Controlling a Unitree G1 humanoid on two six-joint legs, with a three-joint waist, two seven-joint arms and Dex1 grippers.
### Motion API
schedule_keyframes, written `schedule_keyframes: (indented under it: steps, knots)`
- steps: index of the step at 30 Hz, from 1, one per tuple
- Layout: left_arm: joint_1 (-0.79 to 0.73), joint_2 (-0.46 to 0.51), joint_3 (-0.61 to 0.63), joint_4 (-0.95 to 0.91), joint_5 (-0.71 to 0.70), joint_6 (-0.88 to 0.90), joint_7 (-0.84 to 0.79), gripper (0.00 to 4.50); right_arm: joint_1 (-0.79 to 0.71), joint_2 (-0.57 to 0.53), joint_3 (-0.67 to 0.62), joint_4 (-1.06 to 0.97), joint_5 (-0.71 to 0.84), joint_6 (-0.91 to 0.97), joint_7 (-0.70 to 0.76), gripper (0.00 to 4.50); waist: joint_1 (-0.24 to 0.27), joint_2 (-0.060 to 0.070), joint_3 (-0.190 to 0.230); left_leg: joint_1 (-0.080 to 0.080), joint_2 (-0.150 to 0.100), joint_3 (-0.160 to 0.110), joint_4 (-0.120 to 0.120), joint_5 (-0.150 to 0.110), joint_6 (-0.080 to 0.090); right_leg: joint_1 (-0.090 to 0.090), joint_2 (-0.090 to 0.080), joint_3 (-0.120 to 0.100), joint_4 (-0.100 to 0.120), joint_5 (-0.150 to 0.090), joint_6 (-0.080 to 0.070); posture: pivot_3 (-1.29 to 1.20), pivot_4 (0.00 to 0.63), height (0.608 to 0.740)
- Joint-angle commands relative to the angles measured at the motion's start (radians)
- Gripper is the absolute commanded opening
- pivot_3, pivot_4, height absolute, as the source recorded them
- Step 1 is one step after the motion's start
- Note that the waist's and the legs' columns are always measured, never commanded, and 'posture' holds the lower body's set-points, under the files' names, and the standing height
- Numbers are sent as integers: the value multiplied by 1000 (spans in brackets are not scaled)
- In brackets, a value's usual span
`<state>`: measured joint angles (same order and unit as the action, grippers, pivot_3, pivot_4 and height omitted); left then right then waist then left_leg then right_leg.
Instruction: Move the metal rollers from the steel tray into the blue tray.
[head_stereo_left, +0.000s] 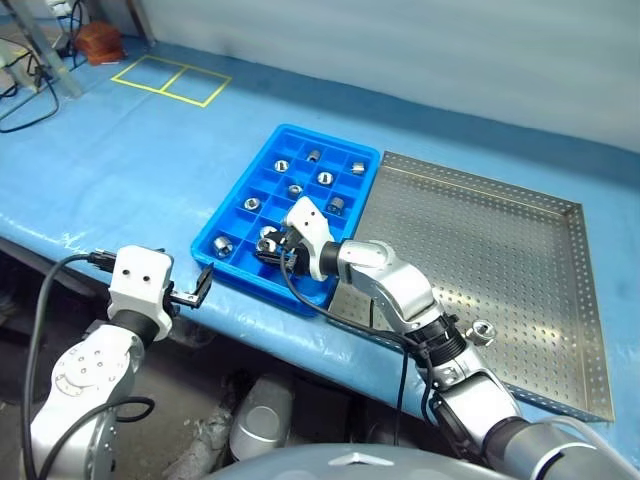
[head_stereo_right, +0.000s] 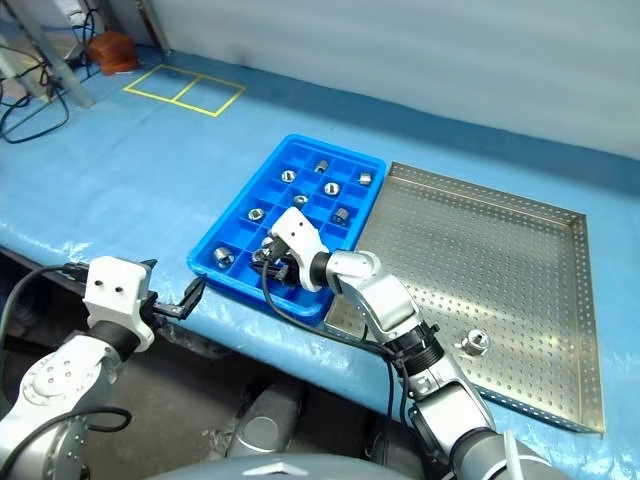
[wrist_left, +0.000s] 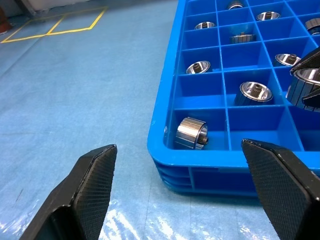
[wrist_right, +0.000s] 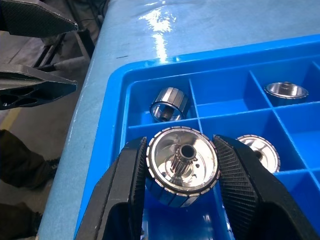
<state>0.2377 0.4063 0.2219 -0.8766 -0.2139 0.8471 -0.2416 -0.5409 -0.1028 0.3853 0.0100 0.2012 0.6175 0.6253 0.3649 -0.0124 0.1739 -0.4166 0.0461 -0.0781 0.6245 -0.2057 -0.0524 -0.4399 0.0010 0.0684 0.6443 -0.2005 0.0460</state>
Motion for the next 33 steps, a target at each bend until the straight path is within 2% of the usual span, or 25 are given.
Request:
schedule_keyframes:
  steps: [1, 10, 33]
  knots:
    - [-21, 10, -5, -20, 0, -2, -1, 4369, 2, 8, -1, -21, -15, -18, -14, 1720, 20, 0, 0, -1, 0, 0, 0, 0, 0, -2, 0, 0, 0, 0, 0, 567, 150, 740]
    - [-44, 22, -22, 6, -2, -2, -13, 4369, 22, -7, -31, -50, -22, -12, -31, 1720, 69, 0, 0, -2, 1, 2, 0, -1, -3, -4, 0, 0, 0, 0, 0, 529, 150, 740]
    - [-83, 28, -70, 57, 3, -14, -26, 4369, 91, -68, -41, -148, -28, 27, -51, 1720, 63, 0, 0, -3, 1, 3, 0, -2, -3, -4, 0, 0, 0, -1, -1, 500, 150, 740]
